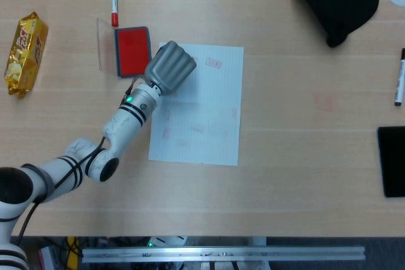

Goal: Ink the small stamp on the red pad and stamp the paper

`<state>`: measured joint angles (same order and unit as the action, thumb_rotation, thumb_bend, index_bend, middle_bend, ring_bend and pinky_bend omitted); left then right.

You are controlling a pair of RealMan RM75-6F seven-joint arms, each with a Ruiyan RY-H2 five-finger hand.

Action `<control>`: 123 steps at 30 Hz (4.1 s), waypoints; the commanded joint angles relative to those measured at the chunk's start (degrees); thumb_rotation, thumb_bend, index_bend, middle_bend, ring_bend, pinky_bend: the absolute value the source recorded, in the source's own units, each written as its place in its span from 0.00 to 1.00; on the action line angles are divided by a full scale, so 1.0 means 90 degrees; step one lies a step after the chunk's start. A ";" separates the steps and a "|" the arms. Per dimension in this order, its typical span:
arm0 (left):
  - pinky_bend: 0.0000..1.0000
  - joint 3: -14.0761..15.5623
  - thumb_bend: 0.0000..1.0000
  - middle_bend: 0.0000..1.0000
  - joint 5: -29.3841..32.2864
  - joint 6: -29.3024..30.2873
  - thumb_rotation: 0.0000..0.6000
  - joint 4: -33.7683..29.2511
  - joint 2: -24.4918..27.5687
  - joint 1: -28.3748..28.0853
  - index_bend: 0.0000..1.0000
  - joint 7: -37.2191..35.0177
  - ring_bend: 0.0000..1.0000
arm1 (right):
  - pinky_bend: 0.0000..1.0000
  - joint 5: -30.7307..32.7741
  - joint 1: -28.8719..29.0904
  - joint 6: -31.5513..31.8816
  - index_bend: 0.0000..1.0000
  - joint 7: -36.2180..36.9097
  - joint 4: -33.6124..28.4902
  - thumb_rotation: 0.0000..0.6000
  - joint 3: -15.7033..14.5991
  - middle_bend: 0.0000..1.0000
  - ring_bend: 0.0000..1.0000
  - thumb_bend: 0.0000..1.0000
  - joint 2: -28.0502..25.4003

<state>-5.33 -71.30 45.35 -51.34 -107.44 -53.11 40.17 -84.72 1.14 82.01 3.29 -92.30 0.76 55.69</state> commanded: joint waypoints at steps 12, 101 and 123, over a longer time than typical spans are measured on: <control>1.00 0.0045 0.30 1.00 -0.0039 -0.0010 1.00 0.0068 -0.0070 0.0046 0.66 -0.0055 1.00 | 0.48 0.0014 -0.0017 0.0018 0.30 -0.0005 0.0000 1.00 0.0009 0.38 0.34 0.05 -0.0008; 1.00 0.0107 0.30 1.00 0.0247 0.0322 1.00 -0.0997 -0.0154 0.0016 0.66 0.1195 1.00 | 0.48 0.0009 -0.0056 0.0000 0.30 0.0229 0.0224 1.00 0.0001 0.38 0.34 0.05 0.0068; 1.00 0.0217 0.30 1.00 -0.0049 0.1566 1.00 -0.2916 0.1534 0.0805 0.65 0.0737 1.00 | 0.48 -0.0138 0.0023 0.0007 0.30 0.0326 0.0243 1.00 0.0026 0.38 0.34 0.05 0.0088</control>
<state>-4.25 -71.02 58.52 -76.54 -94.57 -46.78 47.15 -85.95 1.35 82.07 6.20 -90.12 0.98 56.48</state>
